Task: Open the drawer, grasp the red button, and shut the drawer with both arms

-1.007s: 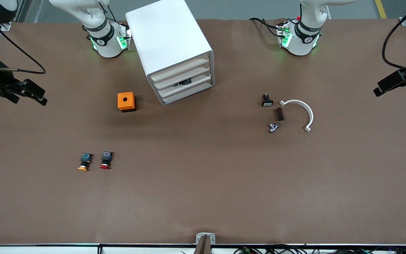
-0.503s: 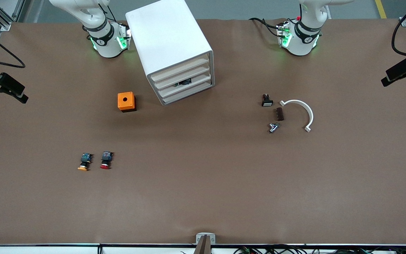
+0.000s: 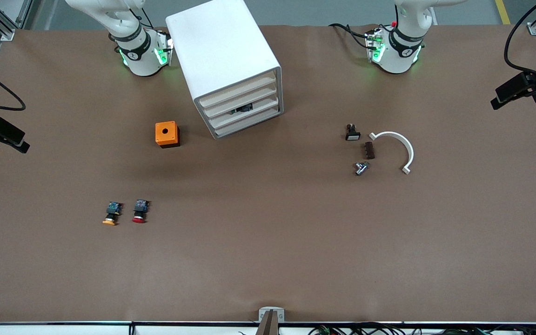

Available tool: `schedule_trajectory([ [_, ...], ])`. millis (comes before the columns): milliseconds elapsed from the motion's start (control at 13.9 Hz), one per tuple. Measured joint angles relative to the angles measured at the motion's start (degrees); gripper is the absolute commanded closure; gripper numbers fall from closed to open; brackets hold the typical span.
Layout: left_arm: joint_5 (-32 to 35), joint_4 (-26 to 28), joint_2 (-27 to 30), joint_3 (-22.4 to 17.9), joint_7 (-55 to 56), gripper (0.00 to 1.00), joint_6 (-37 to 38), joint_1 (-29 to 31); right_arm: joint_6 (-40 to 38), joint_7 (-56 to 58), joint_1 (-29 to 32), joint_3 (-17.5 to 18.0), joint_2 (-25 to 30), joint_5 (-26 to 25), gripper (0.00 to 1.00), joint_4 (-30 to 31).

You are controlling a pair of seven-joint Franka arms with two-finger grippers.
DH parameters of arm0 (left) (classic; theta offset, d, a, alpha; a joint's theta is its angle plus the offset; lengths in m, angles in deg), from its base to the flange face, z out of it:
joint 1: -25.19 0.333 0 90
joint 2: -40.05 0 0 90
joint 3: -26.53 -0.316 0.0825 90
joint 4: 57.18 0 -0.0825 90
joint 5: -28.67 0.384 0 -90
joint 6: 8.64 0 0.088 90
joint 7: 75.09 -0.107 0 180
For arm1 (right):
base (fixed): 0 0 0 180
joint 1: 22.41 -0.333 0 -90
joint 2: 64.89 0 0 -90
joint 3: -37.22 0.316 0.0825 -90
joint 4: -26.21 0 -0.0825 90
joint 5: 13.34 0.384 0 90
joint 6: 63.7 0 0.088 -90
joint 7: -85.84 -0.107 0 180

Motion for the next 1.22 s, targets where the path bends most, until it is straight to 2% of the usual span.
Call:
schedule_trajectory([
  [1007,1.38,0.37,0.34,0.27,-0.01,0.00,-0.12,-0.68,0.71,0.37,0.00,0.24,-0.04,-0.77,0.00,1.84],
  [1223,1.49,0.52,0.42,1.35,-0.03,0.00,-0.12,-0.73,0.71,0.37,0.00,0.24,-0.03,-0.79,0.00,1.84],
])
